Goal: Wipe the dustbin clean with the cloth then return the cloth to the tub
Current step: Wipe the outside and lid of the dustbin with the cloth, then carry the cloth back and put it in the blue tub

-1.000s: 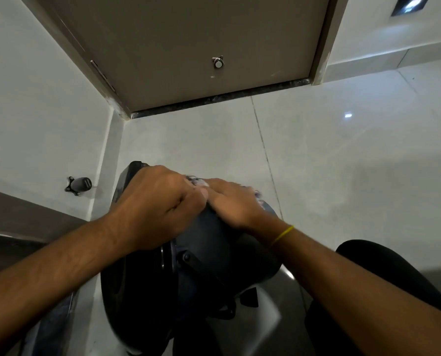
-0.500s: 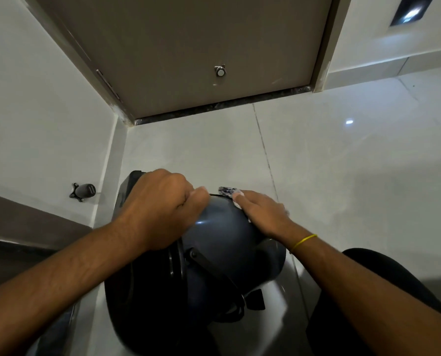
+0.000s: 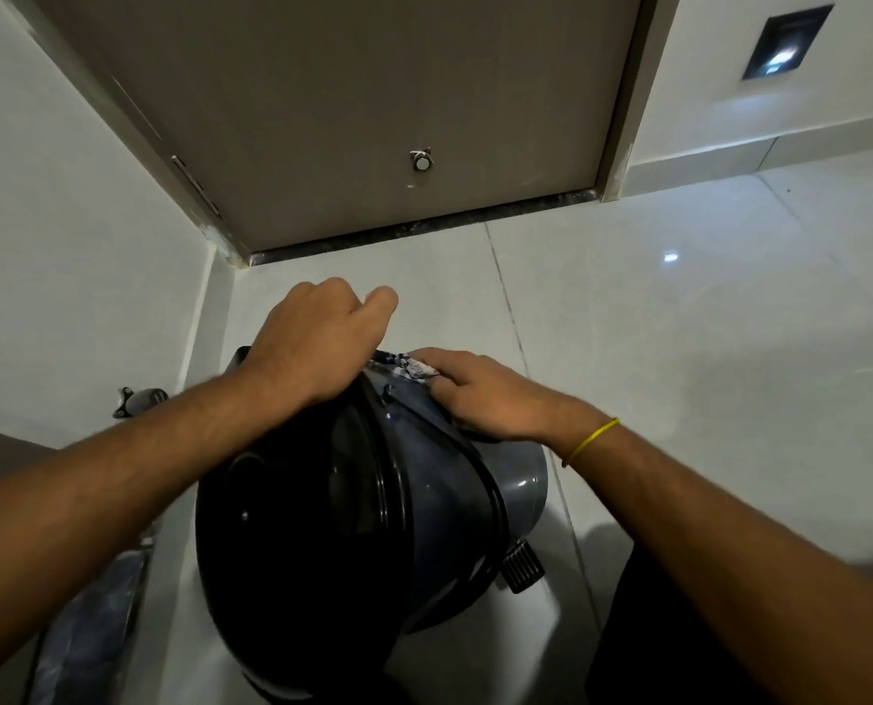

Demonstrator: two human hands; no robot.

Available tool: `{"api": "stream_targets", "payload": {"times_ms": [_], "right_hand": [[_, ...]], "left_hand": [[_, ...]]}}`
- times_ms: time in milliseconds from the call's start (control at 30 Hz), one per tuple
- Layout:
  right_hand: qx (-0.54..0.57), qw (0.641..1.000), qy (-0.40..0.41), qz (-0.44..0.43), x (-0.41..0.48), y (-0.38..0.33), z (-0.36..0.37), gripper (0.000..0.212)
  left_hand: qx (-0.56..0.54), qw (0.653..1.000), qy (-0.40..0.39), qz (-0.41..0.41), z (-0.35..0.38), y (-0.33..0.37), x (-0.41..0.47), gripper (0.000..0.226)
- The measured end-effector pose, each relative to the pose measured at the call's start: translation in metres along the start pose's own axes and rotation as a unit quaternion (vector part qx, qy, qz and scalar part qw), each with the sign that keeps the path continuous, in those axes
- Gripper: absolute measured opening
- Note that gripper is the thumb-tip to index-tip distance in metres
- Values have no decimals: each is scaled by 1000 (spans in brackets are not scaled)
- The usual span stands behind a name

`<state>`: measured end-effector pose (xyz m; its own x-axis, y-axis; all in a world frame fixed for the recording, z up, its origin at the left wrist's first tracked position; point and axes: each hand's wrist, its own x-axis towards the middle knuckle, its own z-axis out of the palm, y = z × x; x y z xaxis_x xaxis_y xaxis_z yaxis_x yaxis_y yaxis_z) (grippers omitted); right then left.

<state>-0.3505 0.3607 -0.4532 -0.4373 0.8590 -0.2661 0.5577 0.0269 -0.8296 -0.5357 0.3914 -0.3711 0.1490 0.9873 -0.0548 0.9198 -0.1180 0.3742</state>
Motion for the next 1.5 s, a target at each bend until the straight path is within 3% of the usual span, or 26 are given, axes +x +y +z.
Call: {"api": "stream_targets", "payload": {"times_ms": [233, 367, 533, 633, 700, 800, 900, 1000, 1067, 1200, 1333, 1500], "right_hand": [[-84, 994, 64, 2, 30, 11, -35, 40], [-72, 981, 182, 6, 52, 12, -69, 36], [-65, 946, 316, -28, 80, -9, -114, 42], [-91, 920, 375, -66, 92, -26, -132, 43], [-104, 912, 387, -89, 97, -39, -136, 49], [-114, 921, 356, -105, 107, -61, -136, 52], [-146, 944, 279, -95, 119, -89, -135, 54], [-193, 957, 202, -75, 122, -117, -144, 51], [-215, 962, 159, -57, 116, -142, -158, 43], [-223, 961, 146, -72, 84, -210, -201, 52], [-255, 952, 145, -84, 41, -282, -257, 49], [-322, 931, 151, -85, -40, -385, -333, 74]], "left_hand": [[-21, 996, -40, -78, 7, -10, 78, 57], [-80, 980, -54, -172, 10, -31, 128, 50], [-172, 954, -8, -244, 0, -69, 169, 78], [-212, 940, -2, -267, 1, -84, 201, 66], [-225, 933, -17, -281, 4, -91, 218, 56], [-179, 938, -14, -298, 2, -94, 216, 58], [-139, 974, 33, -176, -14, -76, 194, 53], [-208, 974, 54, 76, -49, -39, 173, 99], [-150, 970, 70, 177, -85, -17, 171, 108], [63, 983, 42, 167, -173, 33, 165, 74], [206, 963, 45, 169, -266, 92, 142, 40], [252, 945, 67, 199, -403, 185, 102, 48]]}}
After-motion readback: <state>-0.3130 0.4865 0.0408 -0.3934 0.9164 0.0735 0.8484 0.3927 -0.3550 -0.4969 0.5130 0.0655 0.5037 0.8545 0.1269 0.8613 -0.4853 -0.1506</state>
